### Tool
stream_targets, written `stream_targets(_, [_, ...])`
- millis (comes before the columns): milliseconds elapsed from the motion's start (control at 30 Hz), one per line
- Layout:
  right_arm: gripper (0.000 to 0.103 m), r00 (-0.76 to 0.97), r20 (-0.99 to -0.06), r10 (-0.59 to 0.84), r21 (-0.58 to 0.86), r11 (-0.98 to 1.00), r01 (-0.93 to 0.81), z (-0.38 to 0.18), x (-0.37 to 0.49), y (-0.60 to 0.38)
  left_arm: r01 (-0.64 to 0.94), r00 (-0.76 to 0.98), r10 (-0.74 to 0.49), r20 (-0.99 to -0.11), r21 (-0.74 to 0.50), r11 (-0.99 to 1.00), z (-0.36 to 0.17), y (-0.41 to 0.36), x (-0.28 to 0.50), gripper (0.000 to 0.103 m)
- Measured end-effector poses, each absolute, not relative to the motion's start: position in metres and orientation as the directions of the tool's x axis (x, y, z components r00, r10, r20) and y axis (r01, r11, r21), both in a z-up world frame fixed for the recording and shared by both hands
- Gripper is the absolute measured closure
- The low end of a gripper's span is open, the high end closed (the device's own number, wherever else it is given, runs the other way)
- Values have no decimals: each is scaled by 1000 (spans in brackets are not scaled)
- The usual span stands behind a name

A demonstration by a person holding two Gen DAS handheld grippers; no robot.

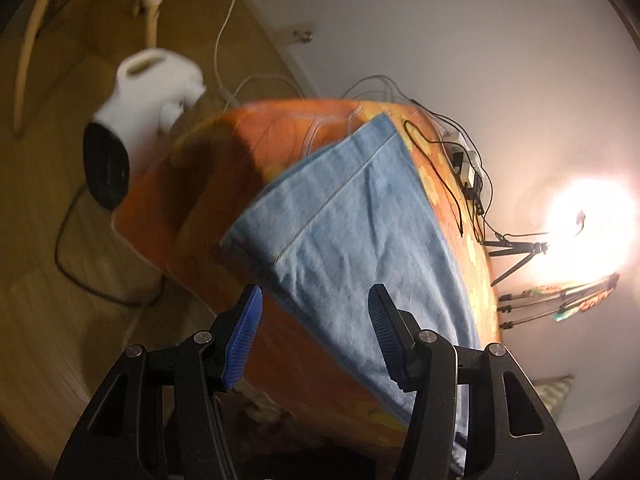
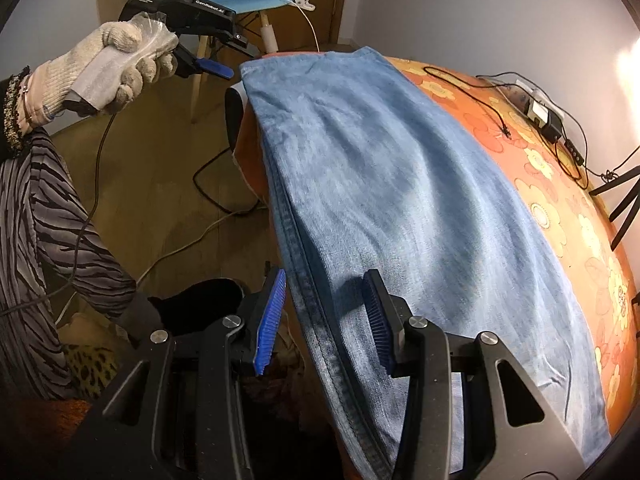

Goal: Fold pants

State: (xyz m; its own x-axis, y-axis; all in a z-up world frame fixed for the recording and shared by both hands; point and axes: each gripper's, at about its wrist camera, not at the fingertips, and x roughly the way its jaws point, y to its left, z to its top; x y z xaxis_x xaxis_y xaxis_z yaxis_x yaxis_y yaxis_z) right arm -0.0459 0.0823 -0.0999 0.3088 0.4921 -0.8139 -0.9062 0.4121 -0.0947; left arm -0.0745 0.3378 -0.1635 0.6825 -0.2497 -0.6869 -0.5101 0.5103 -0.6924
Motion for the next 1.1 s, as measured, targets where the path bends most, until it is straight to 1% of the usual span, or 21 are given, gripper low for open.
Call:
stream_targets(200, [61, 317, -821, 474, -110, 414, -904, -106, -46, 89, -527, 688, -289, -666, -732, 432, -191, 328, -71, 48])
stream_targets(233, [61, 318, -822, 473, -110, 415, -903, -106, -46, 90, -533, 683, -301, -665, -736, 416, -196, 326, -68, 43])
stream_targets(300, [61, 317, -822, 473, -109, 415, -903, -105, -46, 91, -532, 696, -294, -655, -746, 401, -199, 326, -66, 40])
stream_targets(533, [61, 315, -825, 470, -105, 420, -902, -106, -49, 91, -530, 737, -246, -630, -763, 370, -200, 330, -60, 40])
stream_targets(700, [61, 316, -823, 471, -103, 424, -900, -104, -49, 91, -514, 776, -225, -589, -798, 316, -207, 329, -58, 41])
stream_targets(800, [61, 319, -822, 472, -105, 426, -899, -102, -50, 89, -508, 783, -203, -589, -792, 339, -200, 328, -62, 45])
stream_targets(833, [61, 320, -821, 473, -104, 427, -898, -102, -50, 89, -502, 788, -195, -584, -792, 348, -196, 328, -64, 52])
stream_targets(867, [61, 321, -820, 473, -103, 430, -897, -101, -50, 88, -496, 792, -189, -581, -792, 357, -193, 327, -65, 56])
stream_targets(933, [61, 320, -819, 476, -97, 434, -895, -100, -48, 87, -495, 784, -163, -598, -763, 416, -183, 325, -65, 74])
stream_targets(1000, [61, 314, -819, 481, -86, 439, -895, -98, -46, 87, -482, 782, -143, -607, -733, 480, -174, 322, -62, 79])
stream_targets(1033, [61, 309, -818, 485, -77, 440, -895, -97, -45, 87, -483, 776, -139, -616, -721, 496, -172, 321, -61, 79])
stream_targets(1100, [61, 291, -815, 501, -44, 447, -893, -93, -42, 87, -481, 790, -152, -594, -753, 449, -177, 327, -66, 79])
